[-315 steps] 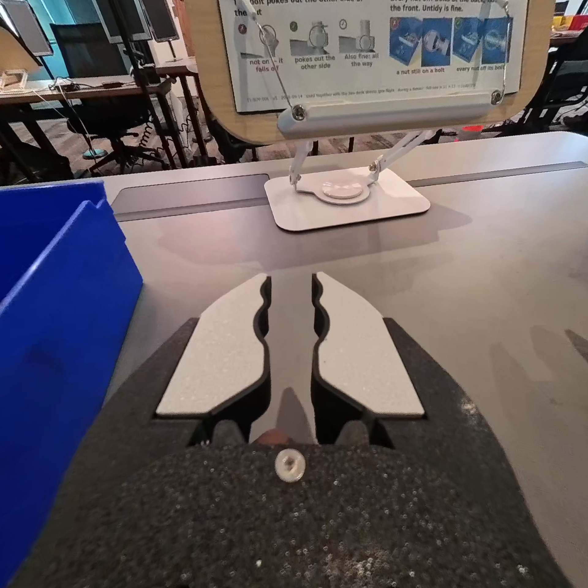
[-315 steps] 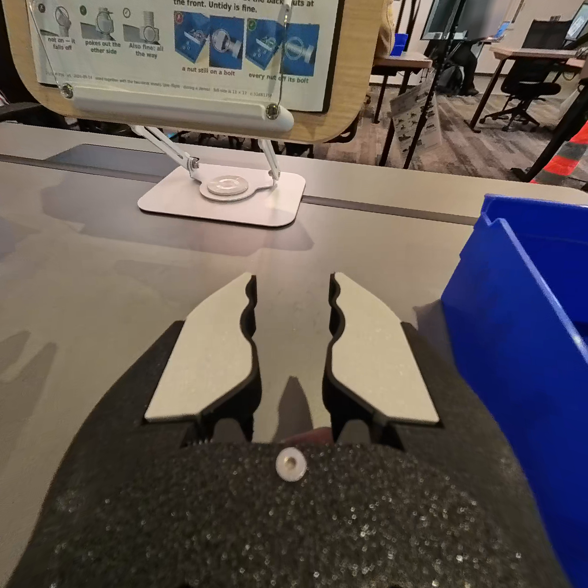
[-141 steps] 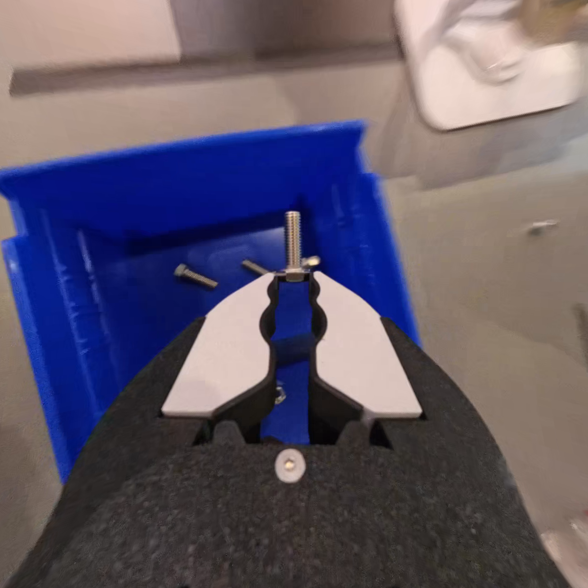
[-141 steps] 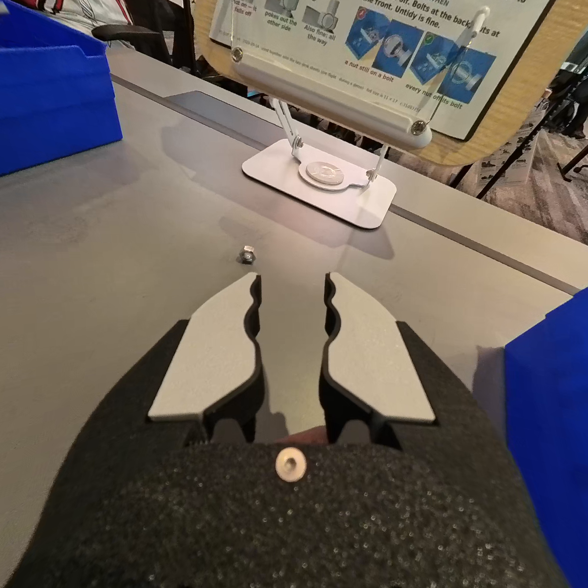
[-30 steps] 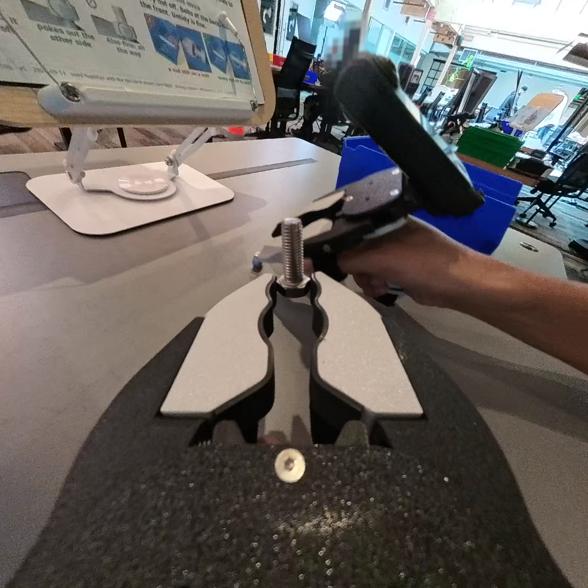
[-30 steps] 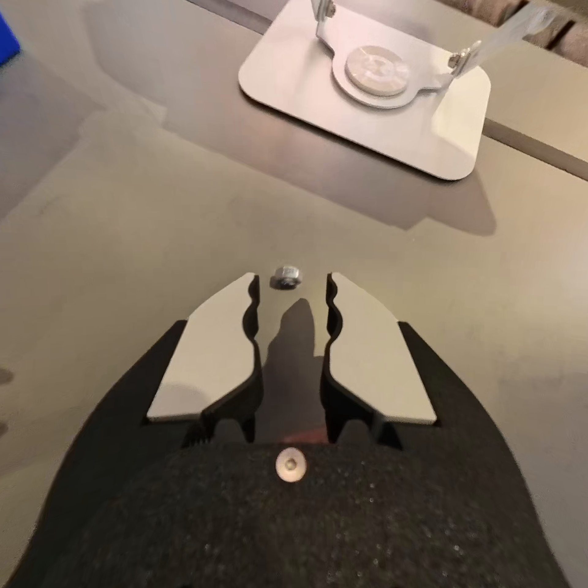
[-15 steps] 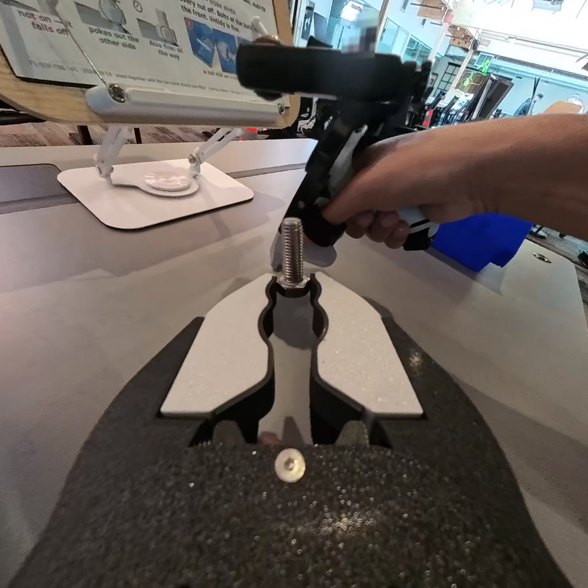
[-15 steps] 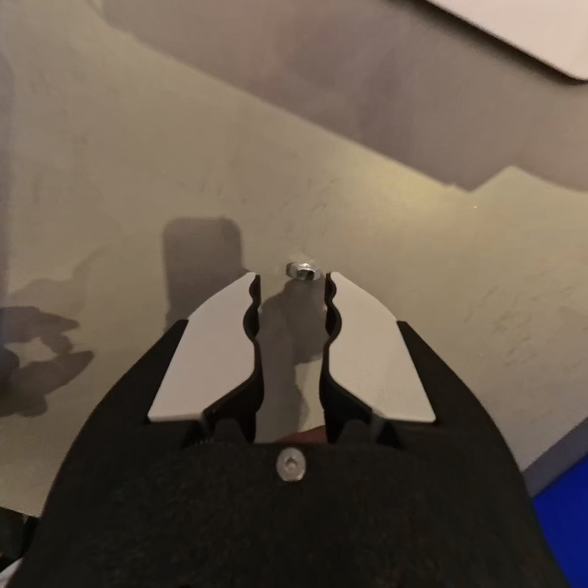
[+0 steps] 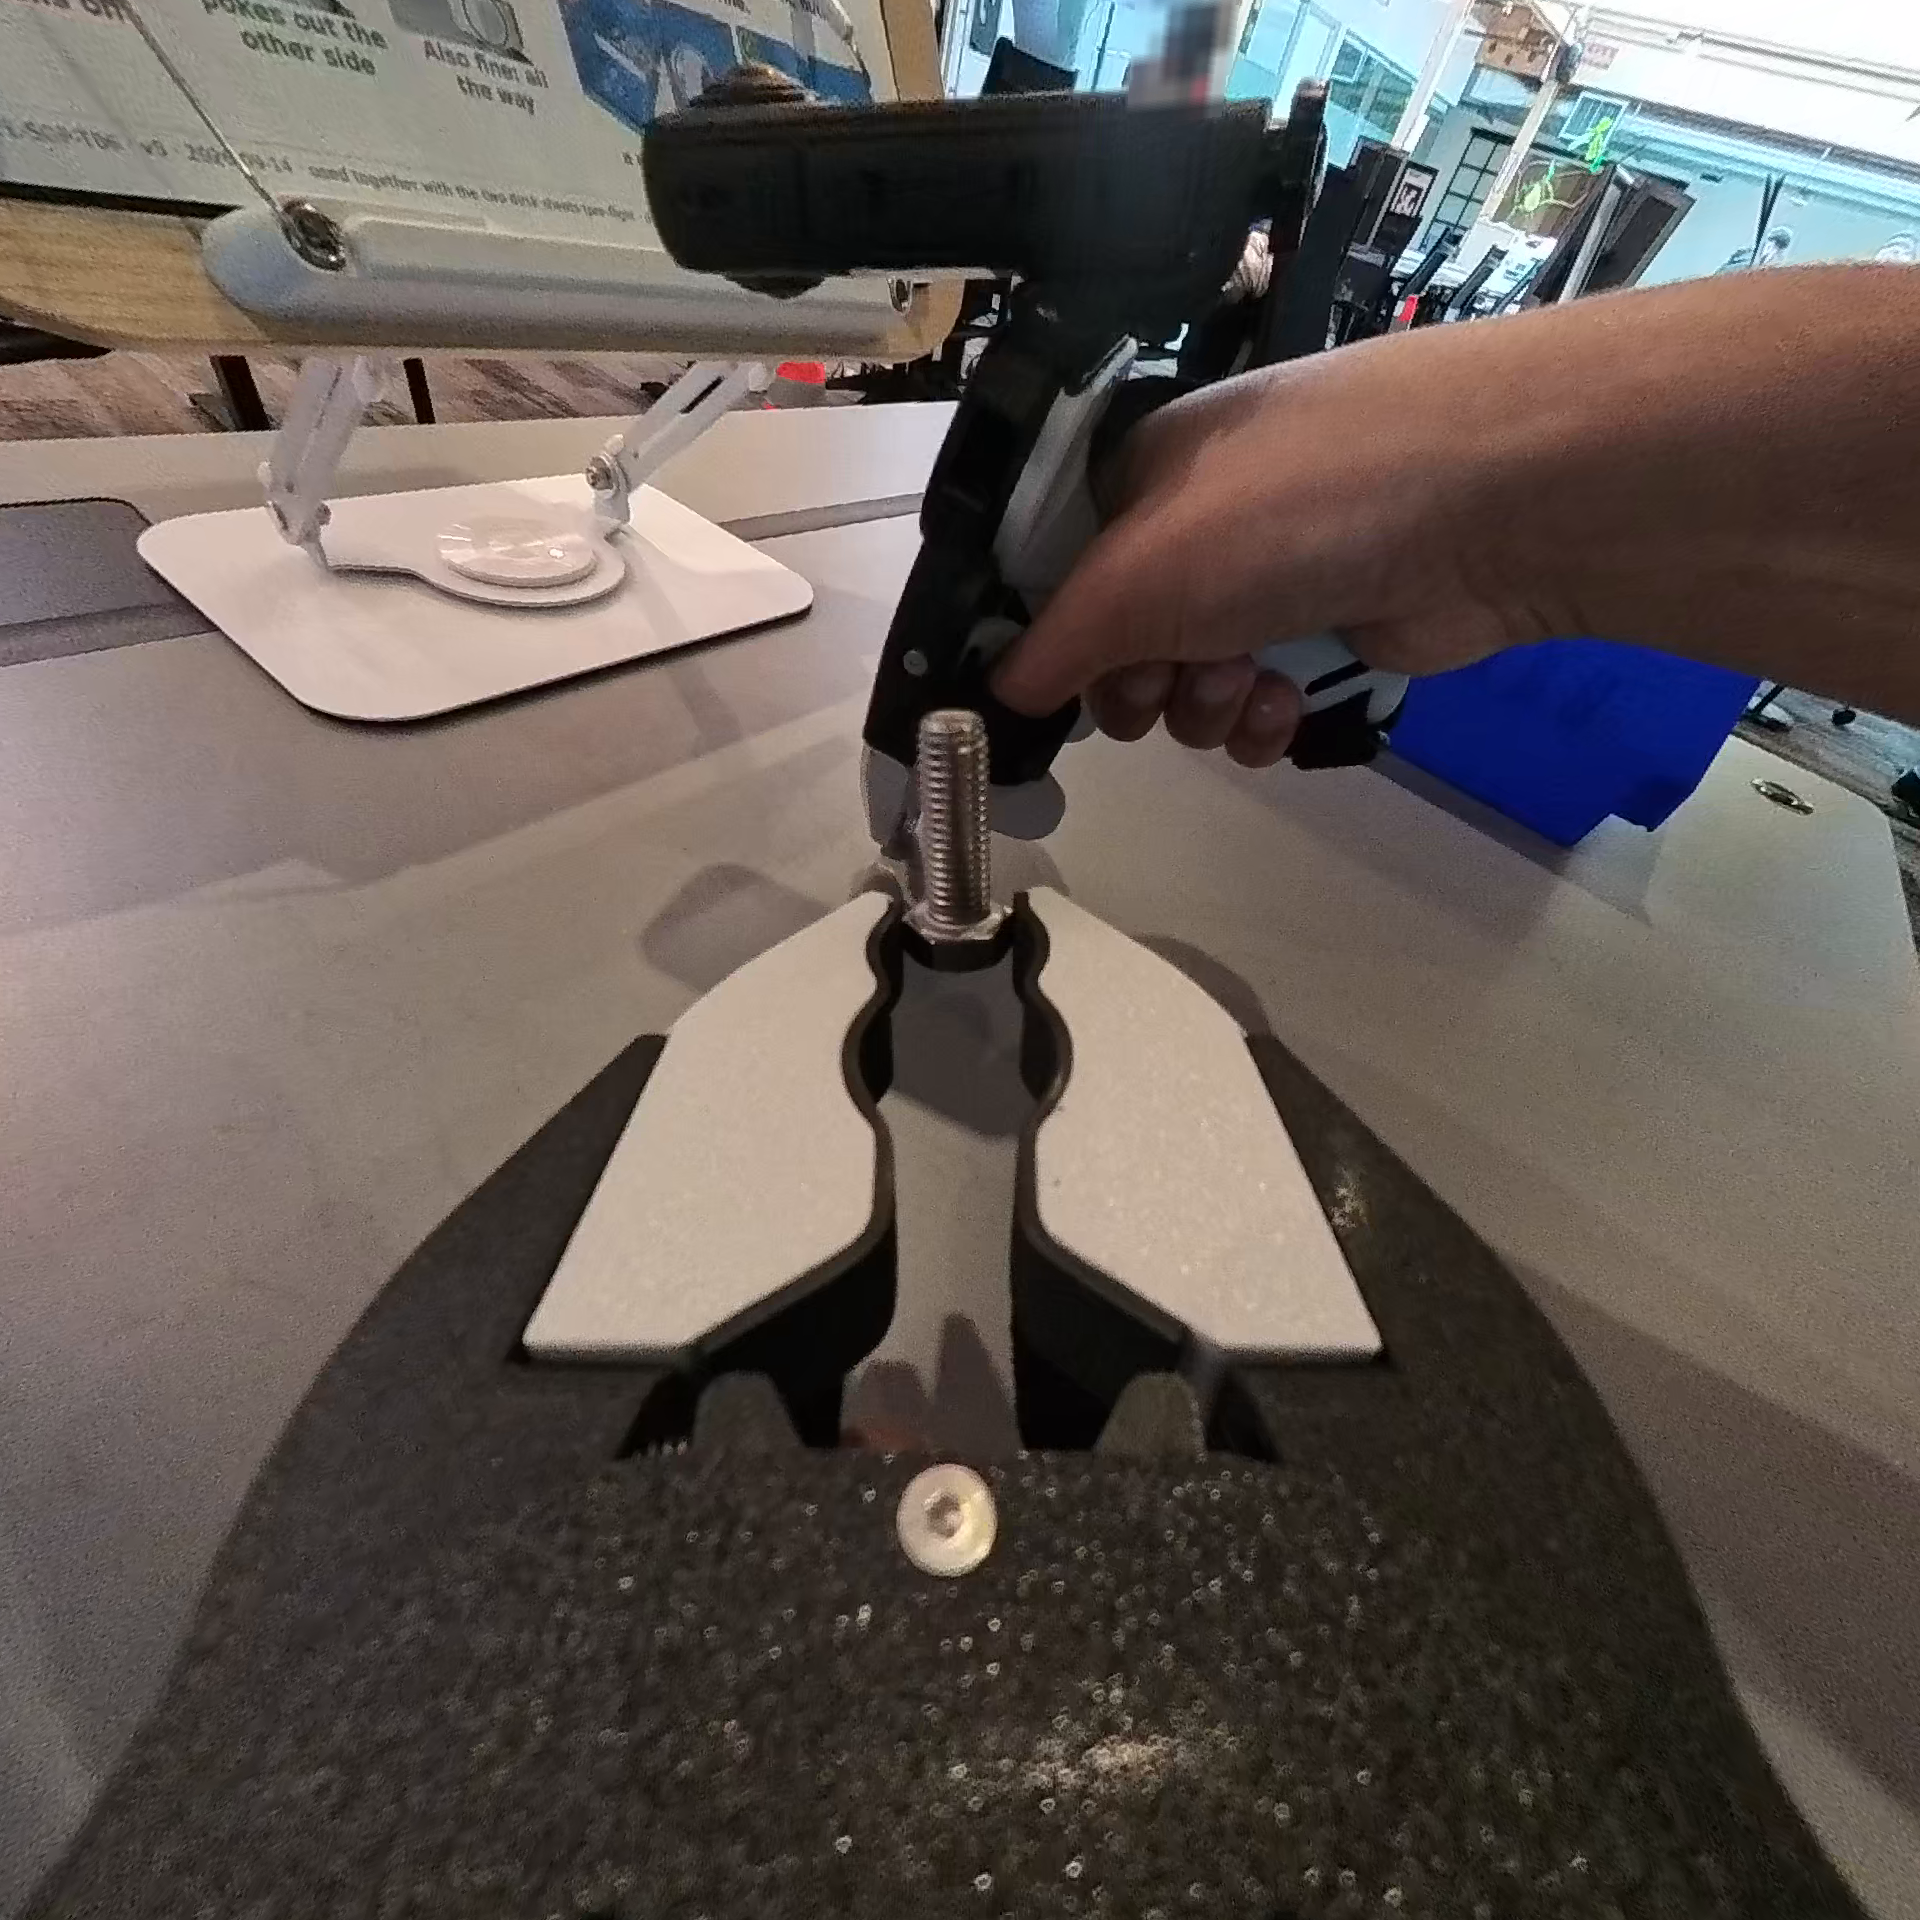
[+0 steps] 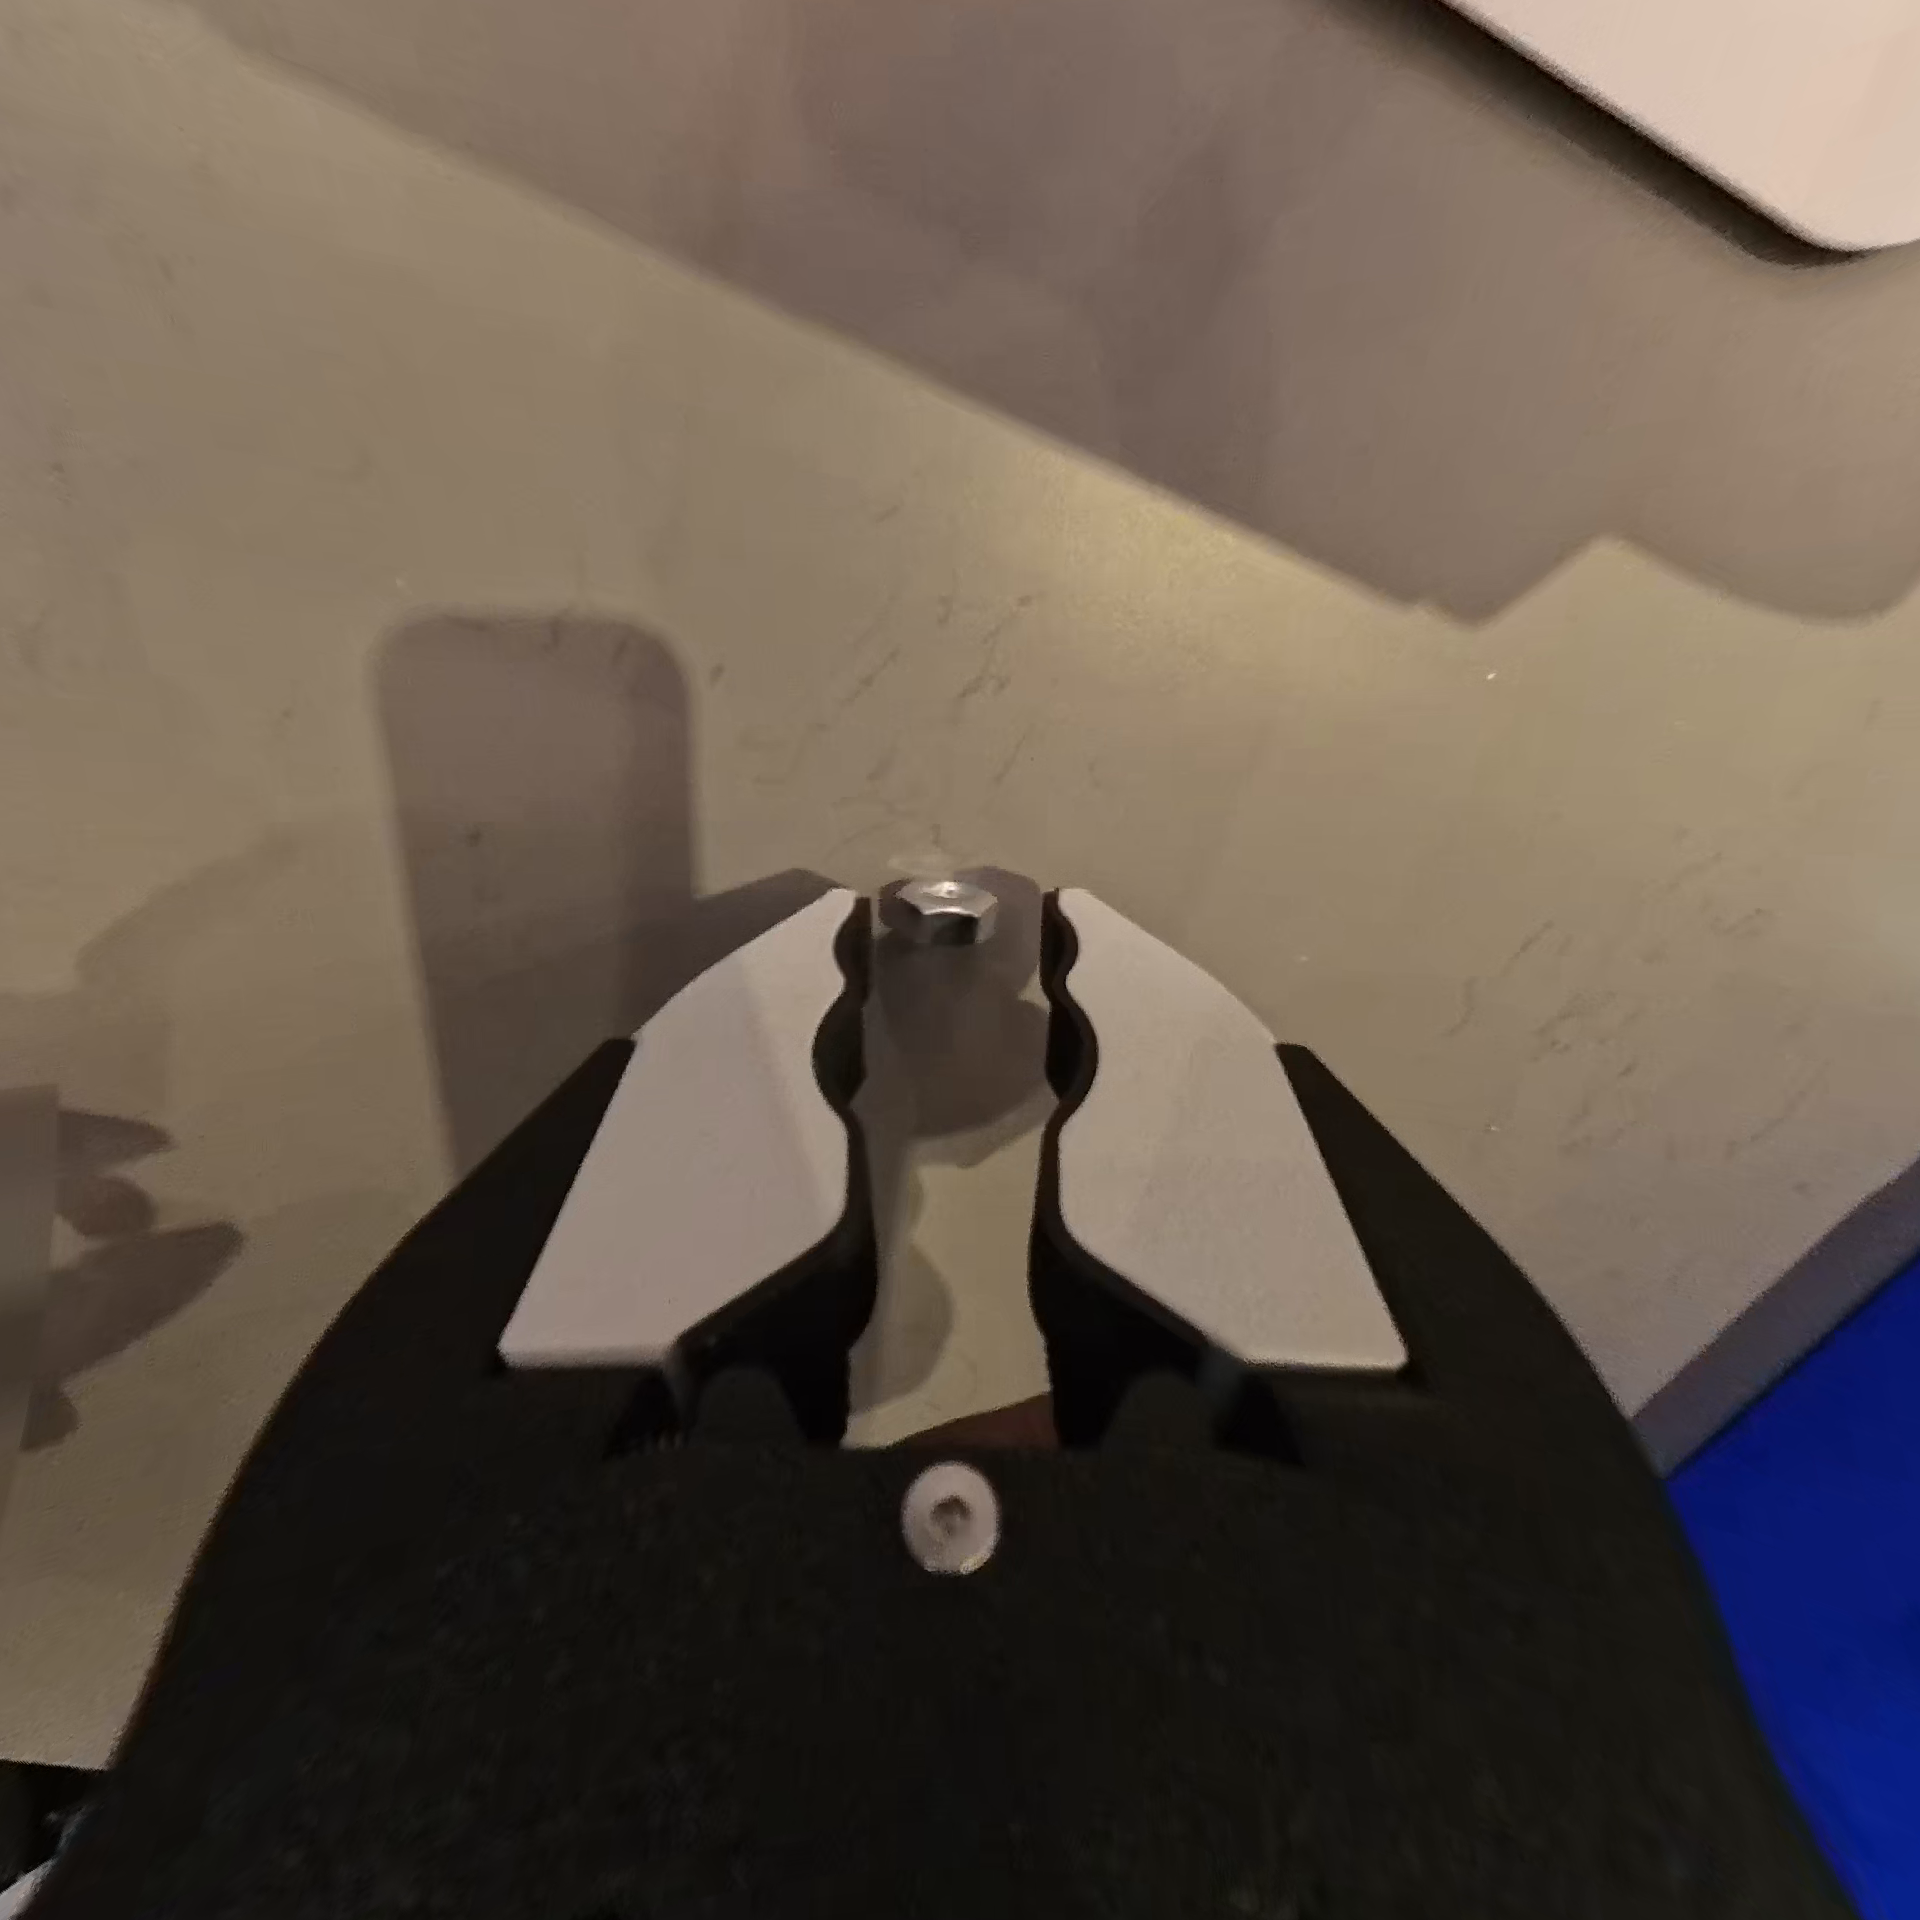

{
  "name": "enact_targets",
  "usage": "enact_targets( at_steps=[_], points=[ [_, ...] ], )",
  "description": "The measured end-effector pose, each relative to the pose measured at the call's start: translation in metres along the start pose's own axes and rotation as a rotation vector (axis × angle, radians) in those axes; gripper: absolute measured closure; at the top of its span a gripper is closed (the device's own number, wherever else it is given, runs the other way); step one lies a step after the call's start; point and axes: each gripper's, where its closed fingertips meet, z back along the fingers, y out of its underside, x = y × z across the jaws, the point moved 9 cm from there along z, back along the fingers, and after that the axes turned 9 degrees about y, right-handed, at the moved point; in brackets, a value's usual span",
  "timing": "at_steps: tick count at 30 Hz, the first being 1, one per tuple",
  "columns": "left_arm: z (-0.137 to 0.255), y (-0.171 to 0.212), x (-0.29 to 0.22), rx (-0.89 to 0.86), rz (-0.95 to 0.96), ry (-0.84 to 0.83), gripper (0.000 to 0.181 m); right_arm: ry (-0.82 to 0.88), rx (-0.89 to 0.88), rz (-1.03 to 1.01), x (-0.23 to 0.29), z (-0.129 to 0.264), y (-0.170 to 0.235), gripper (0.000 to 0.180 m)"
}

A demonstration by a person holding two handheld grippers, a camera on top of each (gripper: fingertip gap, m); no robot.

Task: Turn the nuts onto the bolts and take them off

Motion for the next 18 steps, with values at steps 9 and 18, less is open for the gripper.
enact_targets(
  at_steps=[9,18],
  points=[
    [0.001,-0.001,0.0,-0.004,0.0,-0.001,0.161,-0.016,-0.063,-0.002,-0.011,0.003,0.006,0.147],
    [0.001,-0.002,-0.002,0.0,-0.018,0.001,0.162,-0.196,-0.413,-0.045,-0.016,0.0,0.032,0.142]
  ],
)
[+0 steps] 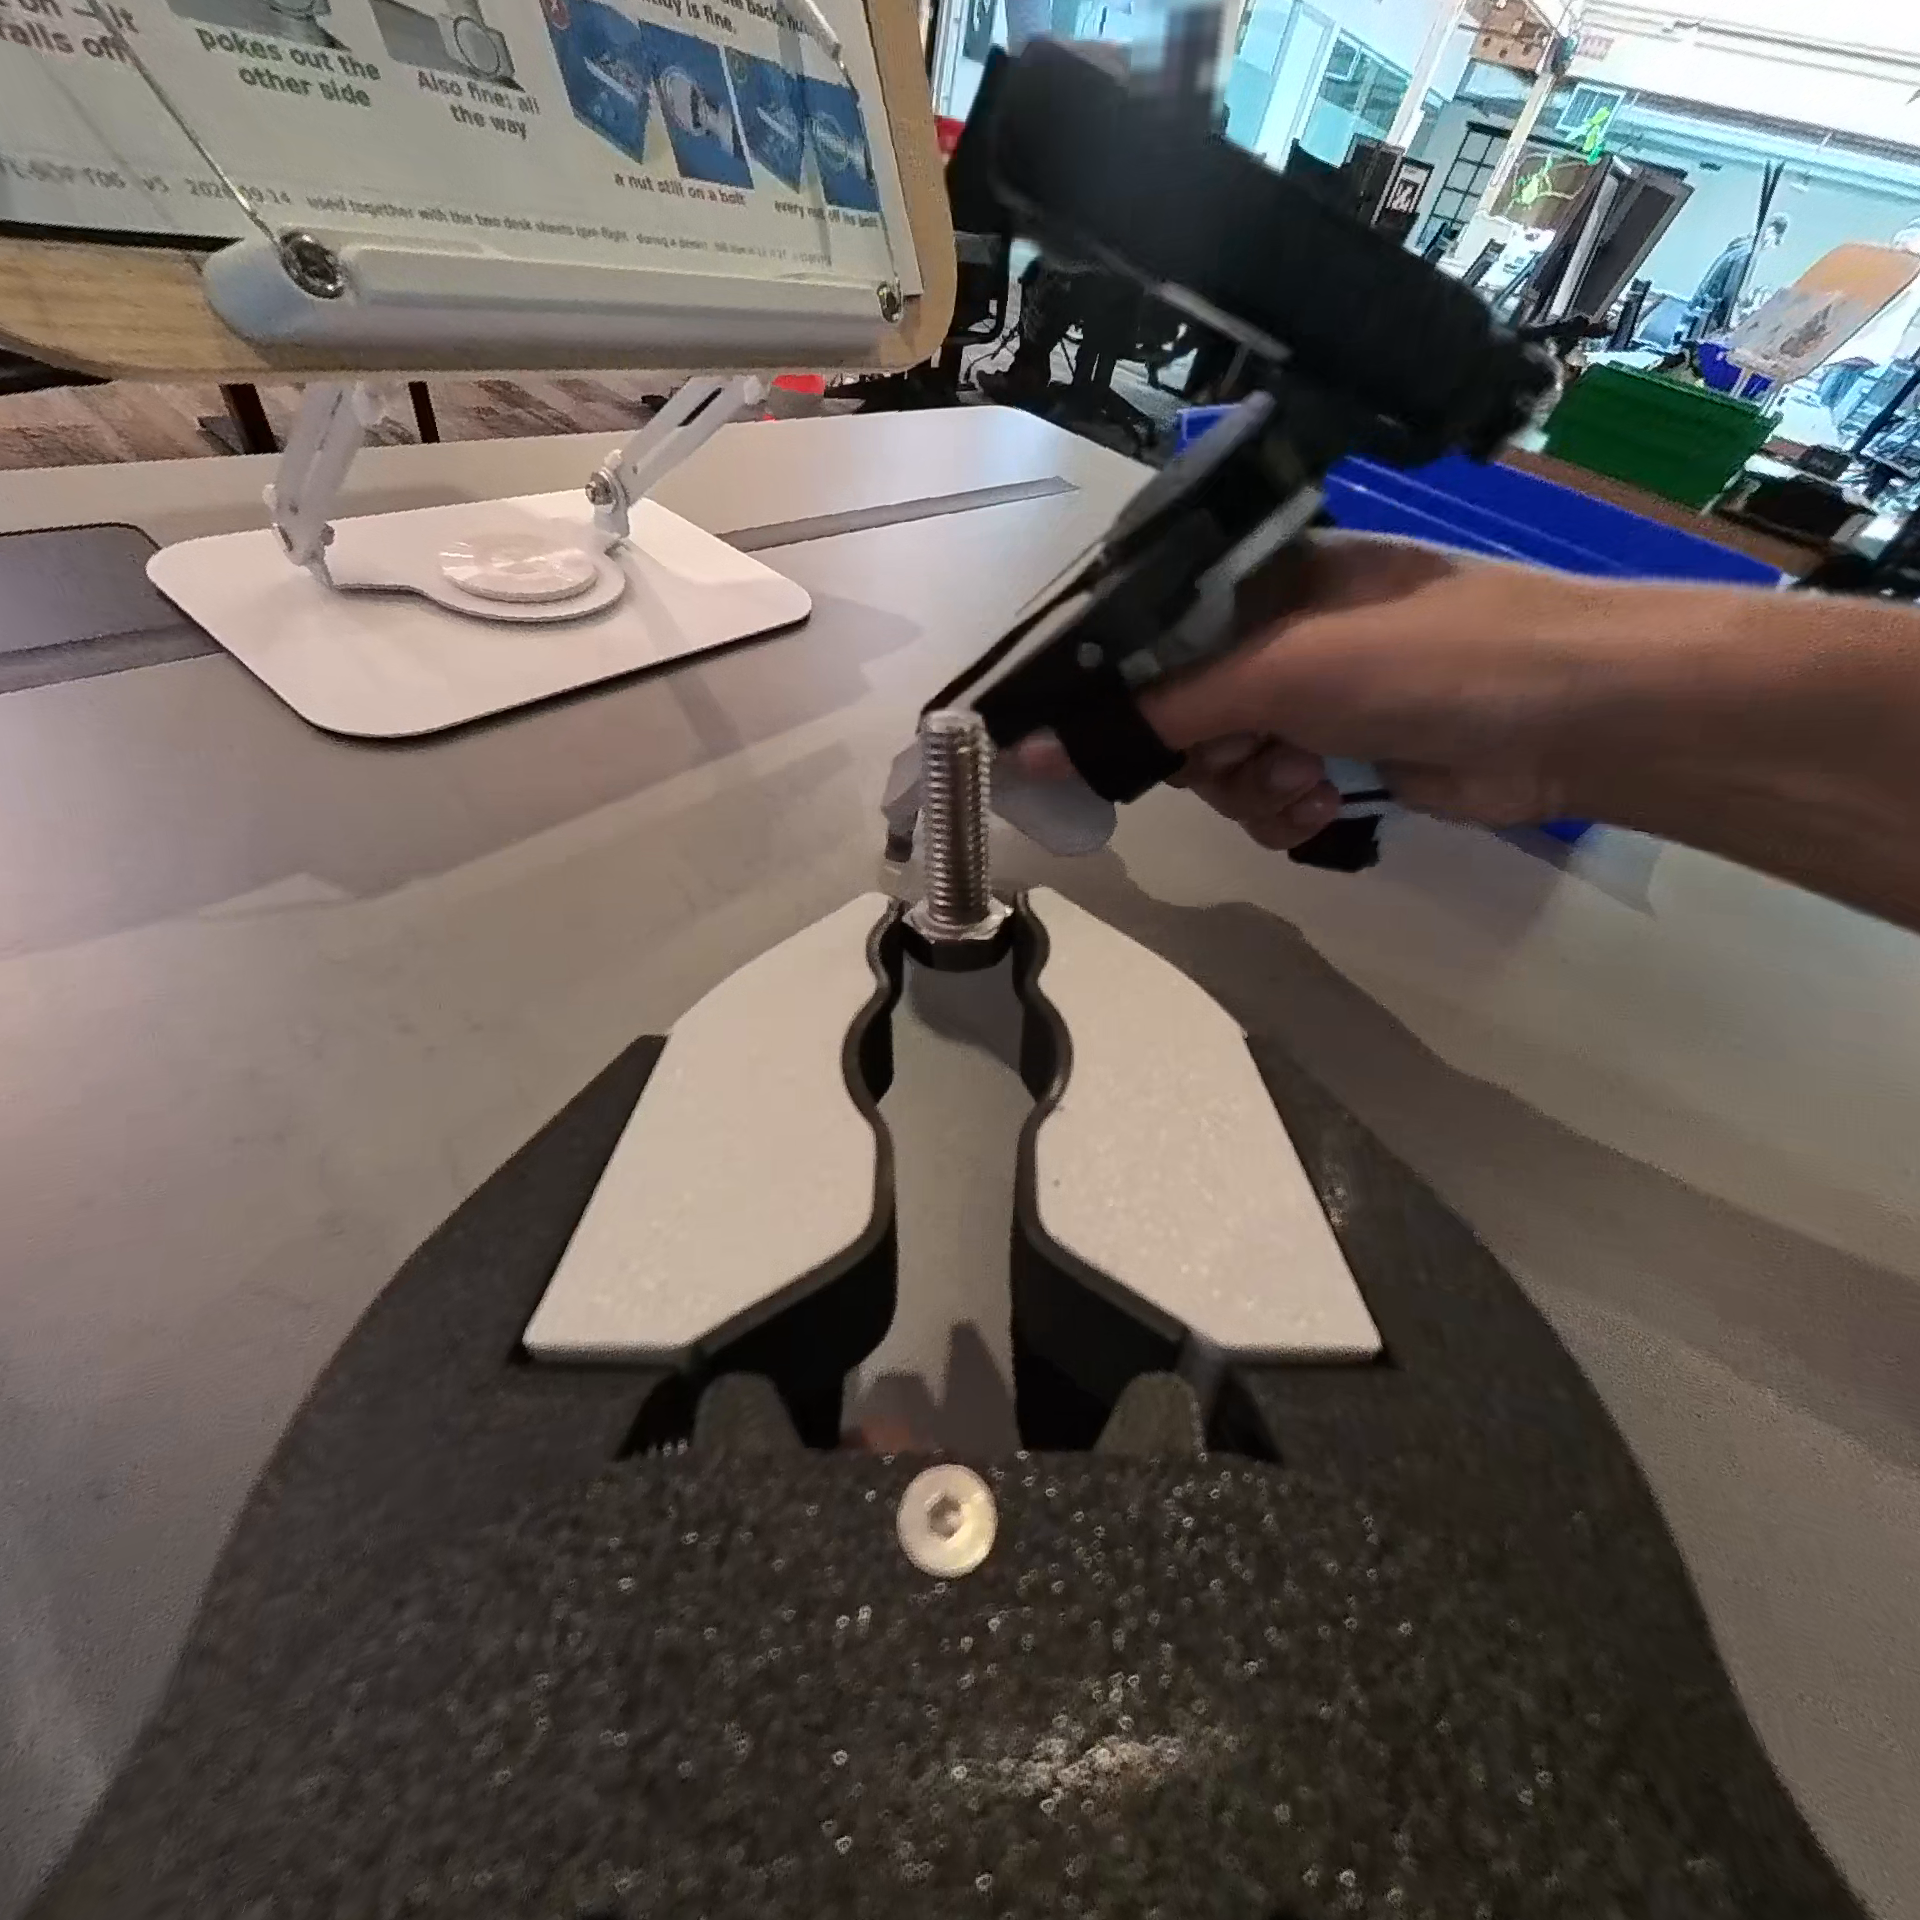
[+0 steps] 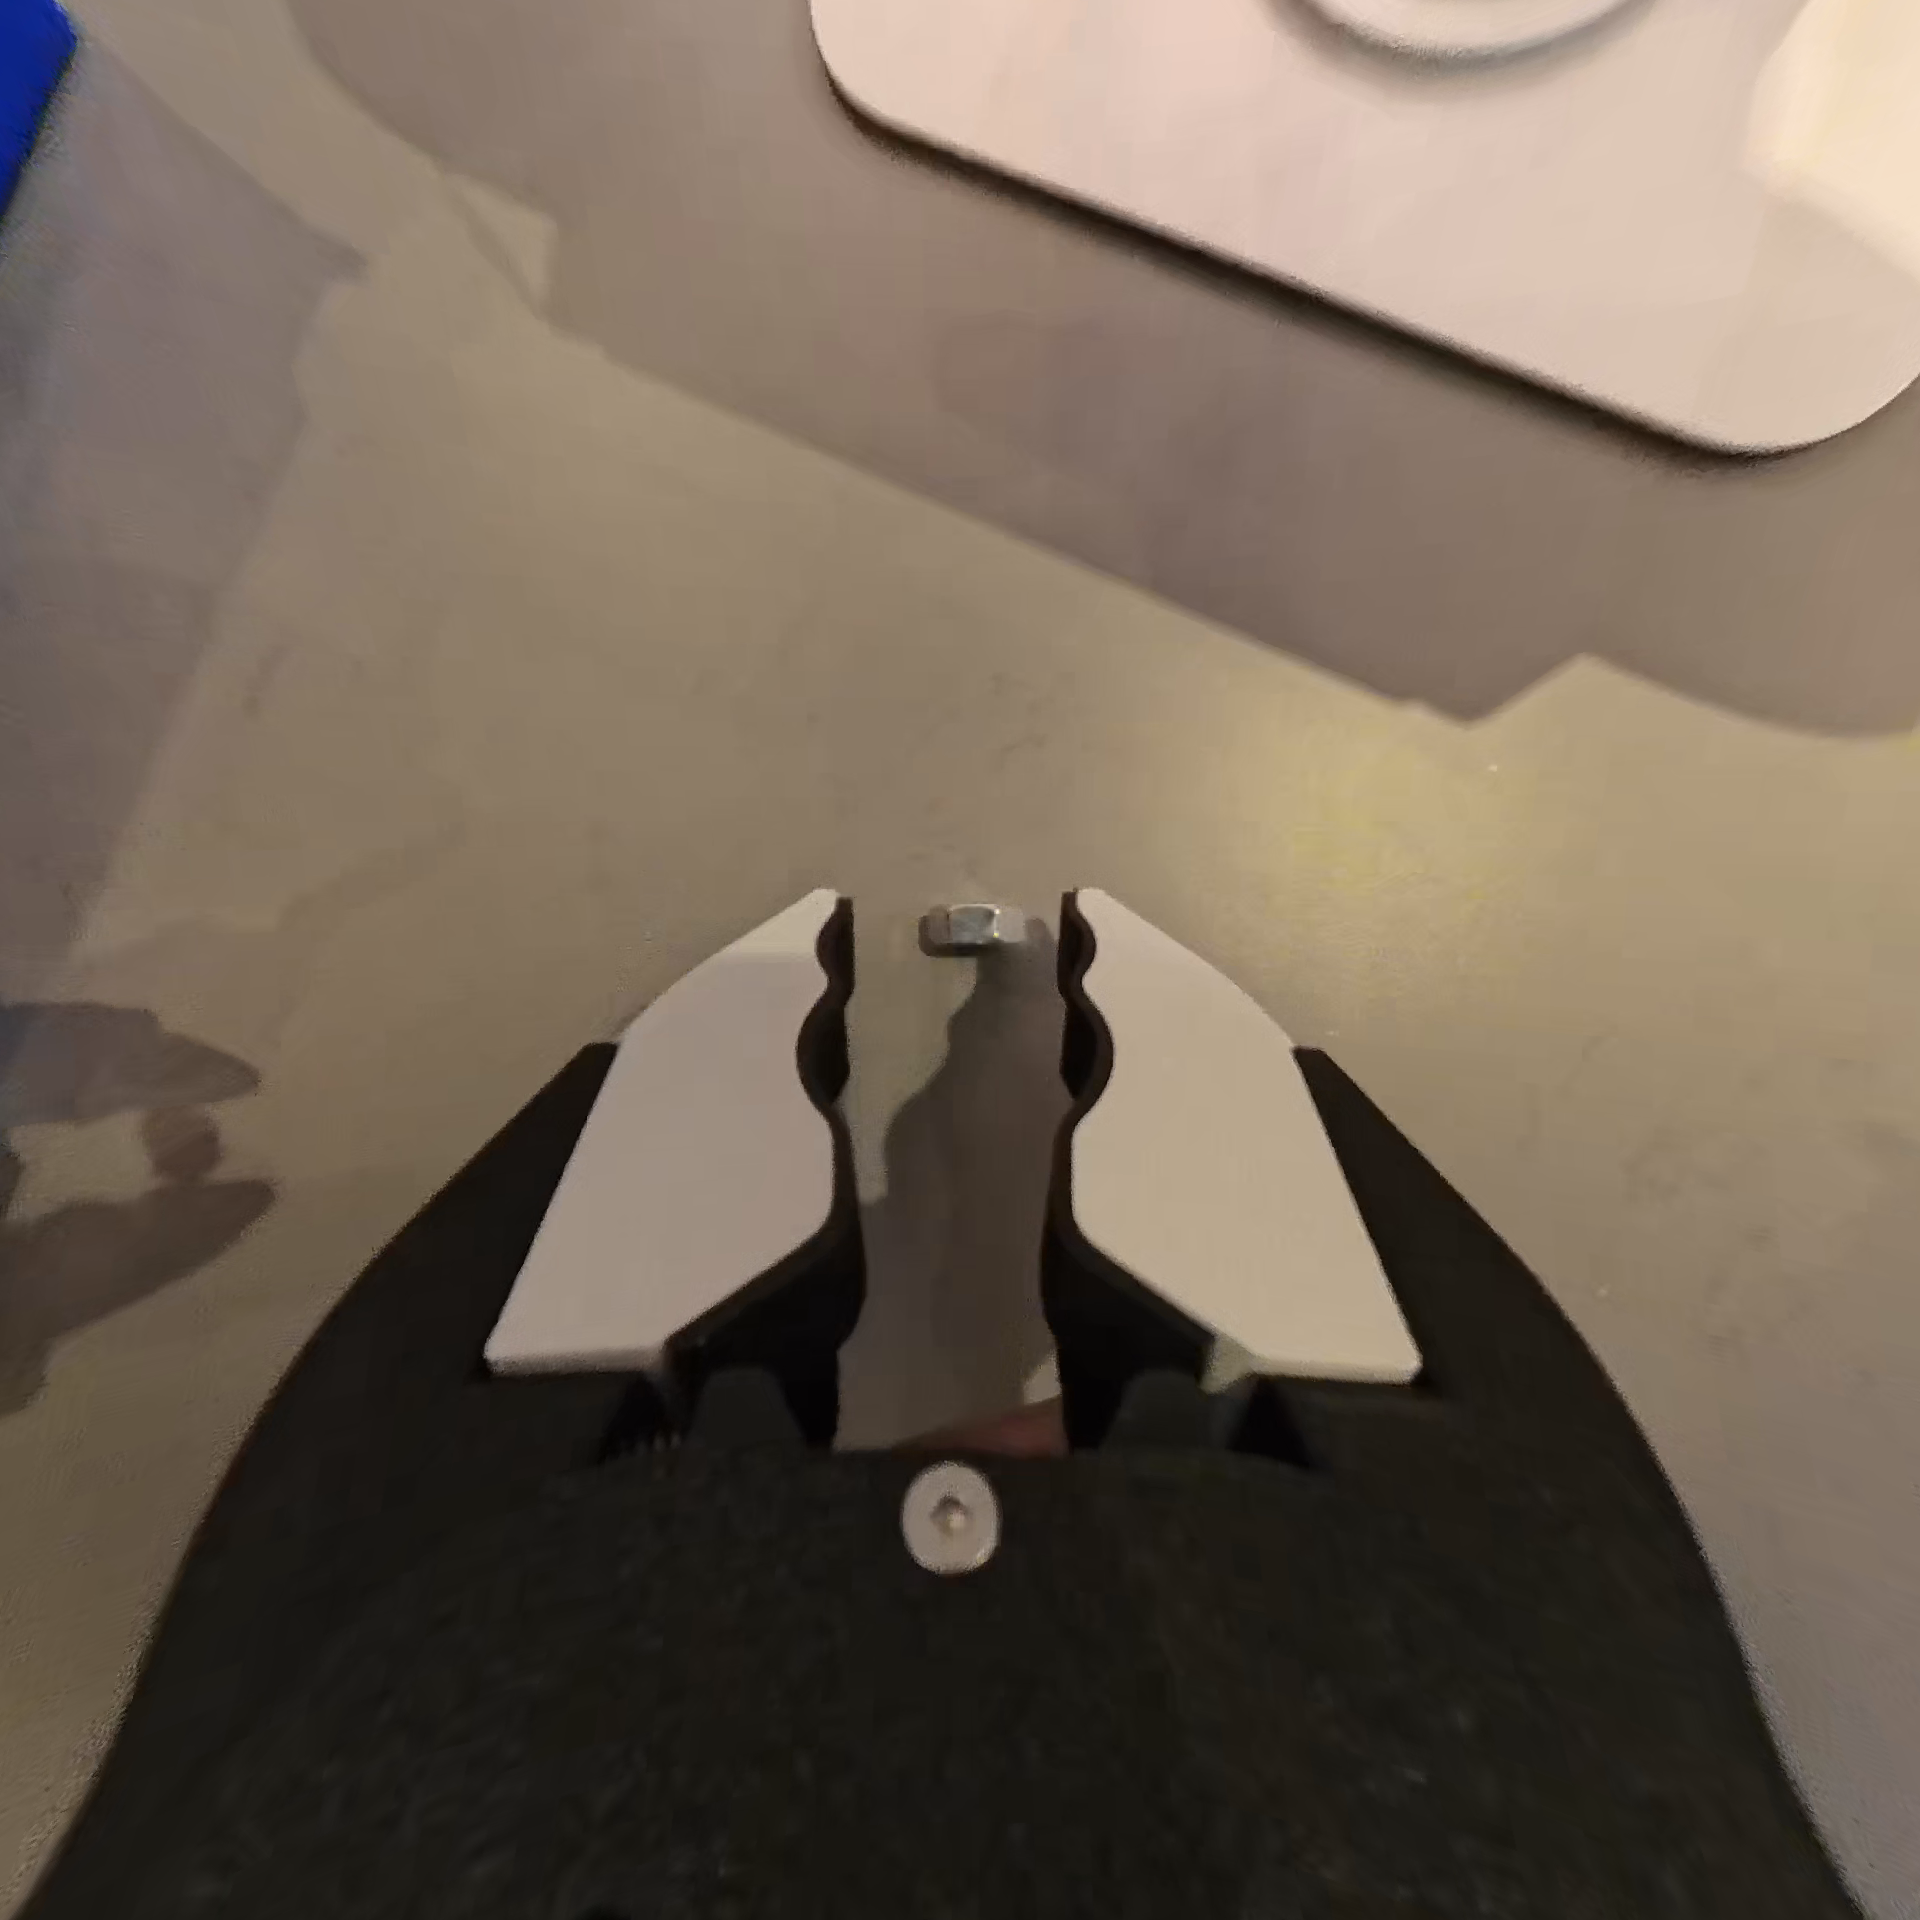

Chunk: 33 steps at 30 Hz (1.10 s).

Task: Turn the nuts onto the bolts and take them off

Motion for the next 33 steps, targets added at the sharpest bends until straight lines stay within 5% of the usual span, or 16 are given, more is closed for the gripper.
enact_targets(
  at_steps=[7,11,28,33],
  points=[
    [-0.002,0.002,0.0,0.012,-0.008,-0.002,0.161,0.097,-0.475,0.238,-0.004,0.036,0.041,0.139],
    [-0.002,0.002,-0.001,0.011,-0.003,0.002,0.161,0.135,-0.667,0.199,-0.01,0.06,0.066,0.141],
    [-0.003,0.004,-0.001,0.026,-0.007,-0.003,0.161,0.049,-0.603,0.132,-0.002,0.063,0.067,0.141],
    [-0.004,0.005,-0.001,0.034,-0.013,-0.004,0.161,-0.015,-0.14,0.079,-0.003,0.042,0.018,0.142]
  ],
)
